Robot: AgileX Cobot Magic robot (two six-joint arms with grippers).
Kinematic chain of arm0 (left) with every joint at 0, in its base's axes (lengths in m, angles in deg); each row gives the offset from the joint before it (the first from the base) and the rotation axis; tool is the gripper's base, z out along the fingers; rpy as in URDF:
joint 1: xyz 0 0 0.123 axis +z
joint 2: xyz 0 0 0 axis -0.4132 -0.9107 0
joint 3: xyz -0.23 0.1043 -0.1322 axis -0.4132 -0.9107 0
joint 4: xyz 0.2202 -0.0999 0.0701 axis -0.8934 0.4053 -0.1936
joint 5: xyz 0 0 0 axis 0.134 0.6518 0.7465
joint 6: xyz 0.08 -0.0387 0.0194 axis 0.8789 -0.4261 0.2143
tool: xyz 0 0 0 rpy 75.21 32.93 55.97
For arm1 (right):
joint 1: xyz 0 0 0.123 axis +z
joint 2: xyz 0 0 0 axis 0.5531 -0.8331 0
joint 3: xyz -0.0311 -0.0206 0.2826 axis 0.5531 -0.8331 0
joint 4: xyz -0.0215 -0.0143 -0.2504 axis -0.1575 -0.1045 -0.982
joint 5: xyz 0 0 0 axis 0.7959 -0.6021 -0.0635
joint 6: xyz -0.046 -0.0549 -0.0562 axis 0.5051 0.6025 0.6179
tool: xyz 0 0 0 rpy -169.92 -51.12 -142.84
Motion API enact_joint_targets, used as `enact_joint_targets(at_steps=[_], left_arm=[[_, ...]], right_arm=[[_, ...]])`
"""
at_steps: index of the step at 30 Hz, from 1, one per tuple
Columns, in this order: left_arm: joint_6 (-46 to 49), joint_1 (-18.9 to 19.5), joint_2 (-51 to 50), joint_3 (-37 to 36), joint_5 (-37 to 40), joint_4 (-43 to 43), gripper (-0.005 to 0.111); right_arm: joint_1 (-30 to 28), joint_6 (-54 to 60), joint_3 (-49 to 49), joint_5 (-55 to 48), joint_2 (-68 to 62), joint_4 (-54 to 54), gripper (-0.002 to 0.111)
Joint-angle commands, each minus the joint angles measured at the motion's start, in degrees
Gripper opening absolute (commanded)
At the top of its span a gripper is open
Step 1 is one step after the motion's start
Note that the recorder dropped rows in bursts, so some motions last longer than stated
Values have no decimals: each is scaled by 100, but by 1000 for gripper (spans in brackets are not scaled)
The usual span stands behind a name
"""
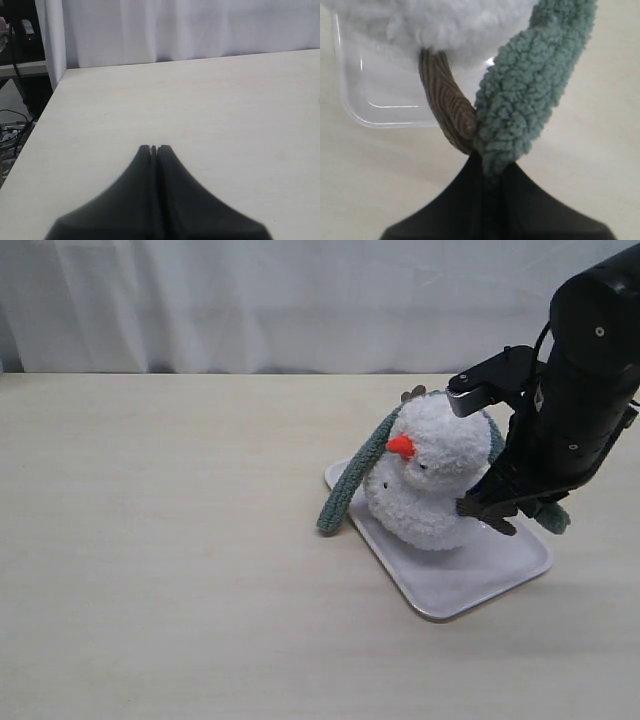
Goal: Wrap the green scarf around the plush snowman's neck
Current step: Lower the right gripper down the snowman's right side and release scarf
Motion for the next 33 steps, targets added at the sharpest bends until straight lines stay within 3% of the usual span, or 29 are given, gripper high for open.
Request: enact_joint_targets(at_steps=[1,11,22,33], left_arm=[[22,-40,18,-14,-67,25,0],[22,-40,18,-14,-67,25,0],[22,-40,18,-14,-67,25,0],[22,-40,18,-14,-67,25,0]], right_arm=[[-7,14,-4,11,288,-338,4],[-7,135,-43,133,704,1336,4],[-7,149,-375,59,295,1795,4],[-7,495,-615,1265,29,2712,4]])
